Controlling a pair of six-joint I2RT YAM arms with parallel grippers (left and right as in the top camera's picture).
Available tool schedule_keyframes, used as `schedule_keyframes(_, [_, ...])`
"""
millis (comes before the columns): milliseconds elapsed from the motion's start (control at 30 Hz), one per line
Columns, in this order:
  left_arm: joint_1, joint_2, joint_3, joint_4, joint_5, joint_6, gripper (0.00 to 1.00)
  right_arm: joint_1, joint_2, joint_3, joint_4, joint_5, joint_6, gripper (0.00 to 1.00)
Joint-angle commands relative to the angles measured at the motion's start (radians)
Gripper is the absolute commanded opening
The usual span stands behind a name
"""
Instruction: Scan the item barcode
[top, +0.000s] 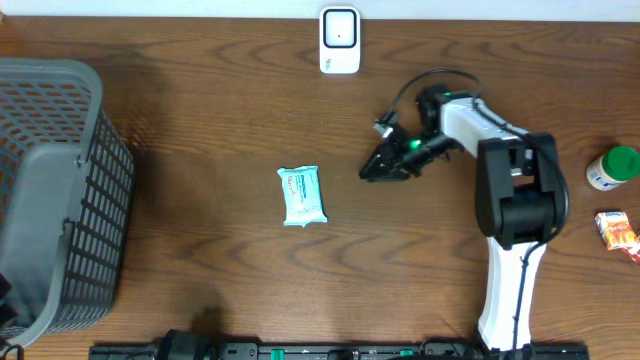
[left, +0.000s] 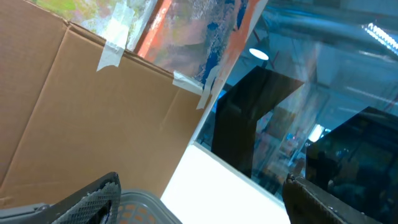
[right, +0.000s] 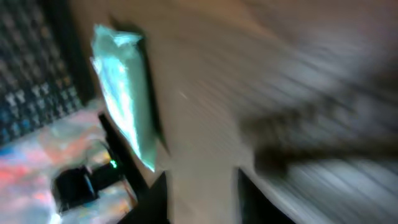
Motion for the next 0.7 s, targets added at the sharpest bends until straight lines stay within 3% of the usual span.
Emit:
schedule_keyframes(0, [0.004, -0.009, -0.007, 0.000, -0.002, -0.009, 0.83, 0.029, -0.073, 0.016, -0.007, 0.090, 0.017, 0.56])
schedule_keyframes(33, [0.004, -0.009, -0.010, 0.000, -0.002, -0.009, 0.83, 0.039, -0.080, 0.016, 0.001, 0.084, 0.022, 0.70])
schedule_keyframes(100, [0.004, -0.009, -0.015, 0.000, -0.002, -0.009, 0.83, 0.064, -0.082, 0.016, 0.025, 0.068, 0.065, 0.80])
schedule_keyframes(267, [0.004, -0.009, -0.016, 0.003, -0.002, -0.009, 0.83, 0.129, -0.017, 0.016, 0.127, -0.076, 0.082, 0.86])
schedule_keyframes(500, [0.004, -0.009, -0.016, 0.004, -0.002, -0.009, 0.83, 0.232, 0.110, 0.016, 0.360, -0.063, 0.222, 0.95])
schedule_keyframes(600, [0.004, -0.009, -0.016, 0.003, -0.002, -0.009, 0.83, 0.250, 0.147, 0.016, 0.389, -0.063, 0.261, 0.91])
schedule_keyframes(667, [0.004, -0.009, -0.016, 0.004, -0.002, -0.009, 0.83, 0.262, 0.163, 0.016, 0.360, -0.018, 0.252, 0.73])
